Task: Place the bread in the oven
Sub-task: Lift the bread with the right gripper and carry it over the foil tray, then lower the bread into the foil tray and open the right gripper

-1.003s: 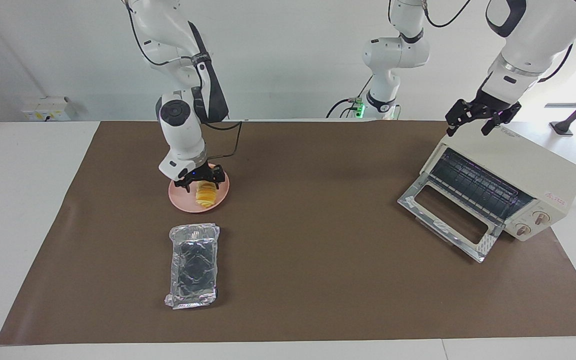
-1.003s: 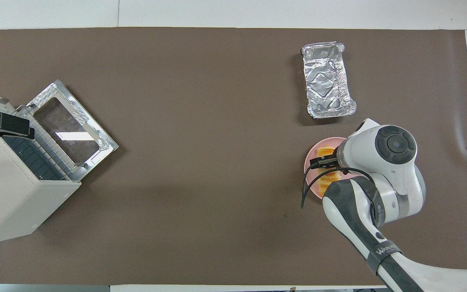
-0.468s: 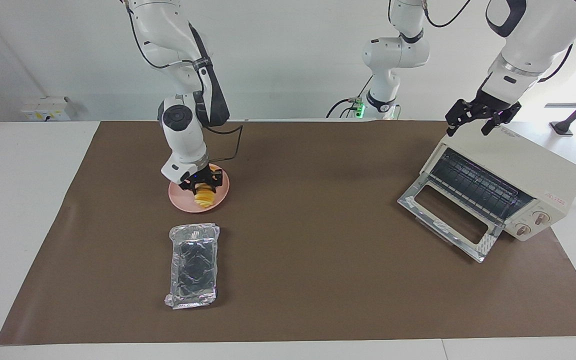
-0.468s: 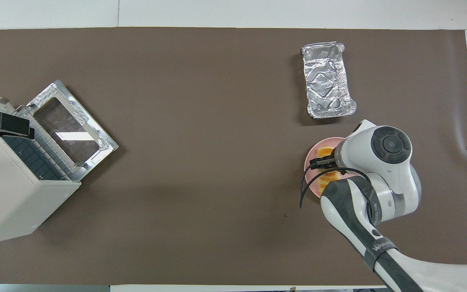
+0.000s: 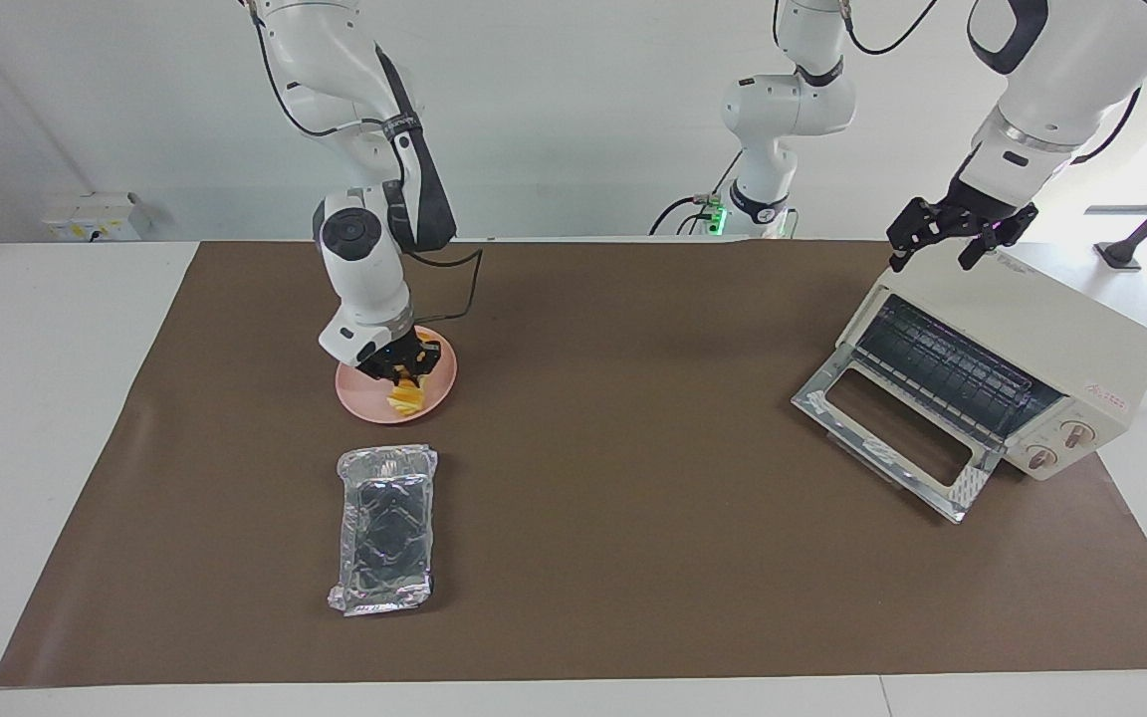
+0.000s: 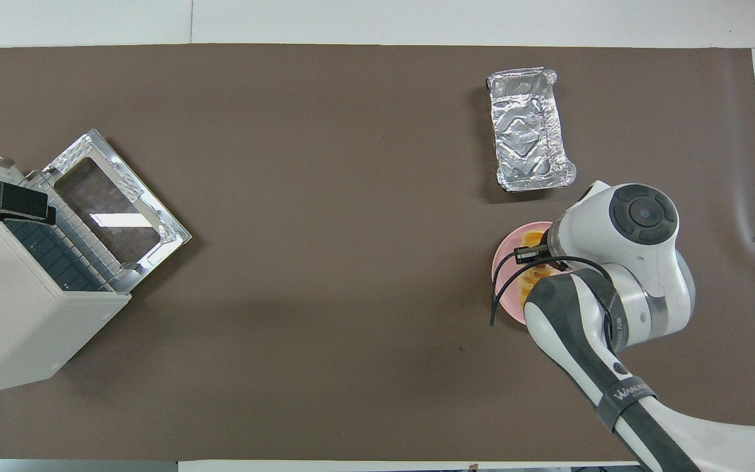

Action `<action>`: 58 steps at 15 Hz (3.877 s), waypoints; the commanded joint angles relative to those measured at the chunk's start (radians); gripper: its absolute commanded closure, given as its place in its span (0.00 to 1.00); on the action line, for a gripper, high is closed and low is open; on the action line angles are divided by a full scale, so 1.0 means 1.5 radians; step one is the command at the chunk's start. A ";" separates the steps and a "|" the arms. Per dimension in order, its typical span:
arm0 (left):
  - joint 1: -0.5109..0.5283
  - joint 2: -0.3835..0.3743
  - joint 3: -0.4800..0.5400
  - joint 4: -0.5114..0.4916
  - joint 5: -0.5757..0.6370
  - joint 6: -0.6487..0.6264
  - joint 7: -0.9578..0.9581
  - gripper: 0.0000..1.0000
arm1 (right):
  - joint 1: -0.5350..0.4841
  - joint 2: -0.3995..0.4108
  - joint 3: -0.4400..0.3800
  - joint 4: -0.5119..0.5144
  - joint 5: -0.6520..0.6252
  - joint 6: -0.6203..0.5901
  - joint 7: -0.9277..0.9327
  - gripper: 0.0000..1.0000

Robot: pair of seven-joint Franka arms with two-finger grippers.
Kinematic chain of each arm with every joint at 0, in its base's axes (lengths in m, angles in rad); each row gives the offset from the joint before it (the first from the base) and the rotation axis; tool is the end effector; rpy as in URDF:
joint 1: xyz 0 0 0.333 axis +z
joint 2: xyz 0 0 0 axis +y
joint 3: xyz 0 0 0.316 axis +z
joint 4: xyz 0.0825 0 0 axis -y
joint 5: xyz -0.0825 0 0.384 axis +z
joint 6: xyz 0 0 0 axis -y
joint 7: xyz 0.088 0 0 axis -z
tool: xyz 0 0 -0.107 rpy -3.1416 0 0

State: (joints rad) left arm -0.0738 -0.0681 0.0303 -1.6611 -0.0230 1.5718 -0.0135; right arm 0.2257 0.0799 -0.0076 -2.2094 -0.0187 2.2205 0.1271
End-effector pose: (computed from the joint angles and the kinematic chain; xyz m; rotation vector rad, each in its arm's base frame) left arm 0.5317 -0.0251 0.6190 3.1166 -0.0465 -0.0342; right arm 0.5188 0.1144 0.3380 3.1091 0.1600 -0.1015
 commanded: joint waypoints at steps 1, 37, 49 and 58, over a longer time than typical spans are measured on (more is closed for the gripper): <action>-0.001 -0.007 0.003 0.000 -0.002 -0.011 0.002 0.00 | -0.014 0.011 0.003 0.101 0.003 -0.088 -0.013 1.00; -0.001 -0.008 0.003 0.001 -0.002 -0.011 0.002 0.00 | -0.054 0.443 0.003 0.634 0.034 -0.054 -0.169 1.00; -0.001 -0.008 0.003 0.001 -0.002 -0.011 0.002 0.00 | -0.065 0.426 -0.001 0.689 0.029 -0.191 -0.167 0.00; -0.001 -0.008 0.003 0.000 -0.001 -0.011 0.002 0.00 | -0.087 0.392 -0.005 0.570 -0.021 -0.060 -0.226 0.00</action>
State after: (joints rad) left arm -0.0737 -0.0682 0.0304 -1.6610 -0.0230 1.5718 -0.0135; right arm 0.1077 0.7179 -0.0217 -1.2300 -0.0337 2.0412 -0.1804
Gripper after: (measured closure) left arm 0.000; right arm 0.000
